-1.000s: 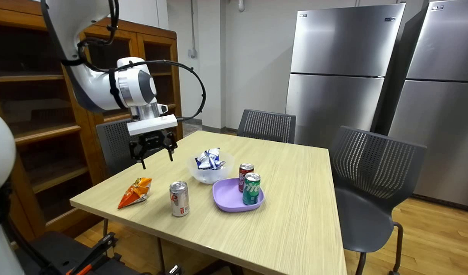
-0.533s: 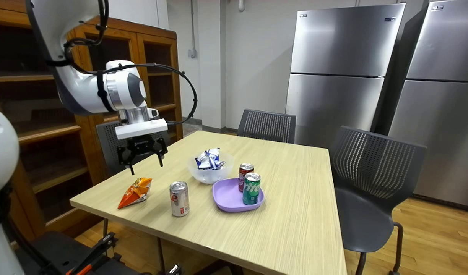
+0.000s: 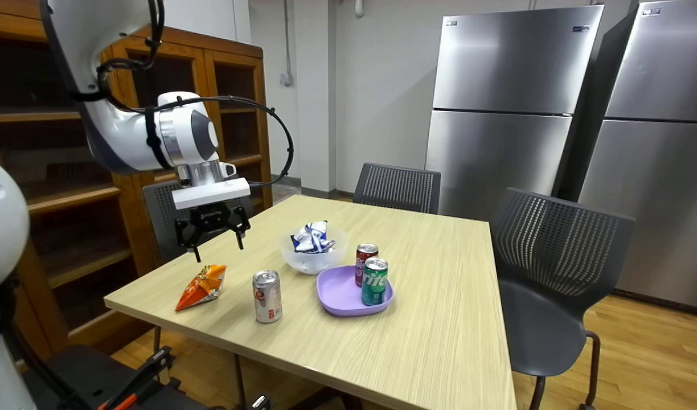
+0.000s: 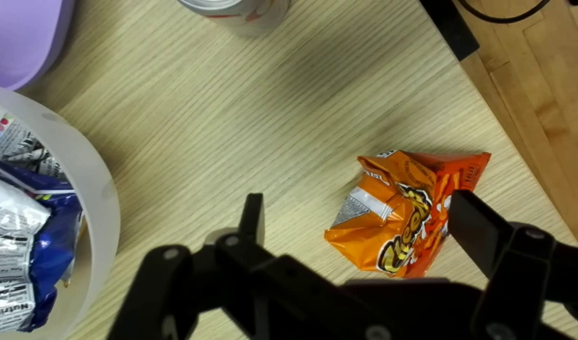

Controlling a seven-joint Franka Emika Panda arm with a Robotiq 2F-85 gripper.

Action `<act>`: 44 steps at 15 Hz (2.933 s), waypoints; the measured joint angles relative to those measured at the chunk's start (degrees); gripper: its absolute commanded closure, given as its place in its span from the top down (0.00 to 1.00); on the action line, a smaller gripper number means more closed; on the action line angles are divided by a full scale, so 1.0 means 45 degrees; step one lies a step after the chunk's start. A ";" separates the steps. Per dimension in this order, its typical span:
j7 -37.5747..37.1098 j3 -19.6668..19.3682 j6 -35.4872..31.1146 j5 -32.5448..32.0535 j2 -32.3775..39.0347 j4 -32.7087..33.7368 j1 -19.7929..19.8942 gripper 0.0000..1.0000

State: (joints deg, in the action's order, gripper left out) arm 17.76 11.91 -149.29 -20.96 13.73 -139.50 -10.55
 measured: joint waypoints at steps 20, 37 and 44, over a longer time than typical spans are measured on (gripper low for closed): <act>-0.3448 -0.0350 -0.0554 -0.0892 0.1160 -0.0084 -0.1842 1.00; -0.3716 -0.0686 -0.0761 -0.0892 0.1988 0.0732 -0.1978 0.00; -0.3726 -0.0736 -0.0908 -0.0892 0.1959 0.0774 -0.1991 0.00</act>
State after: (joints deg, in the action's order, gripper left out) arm 1.00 8.60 -153.37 -24.97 22.55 -136.02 -19.51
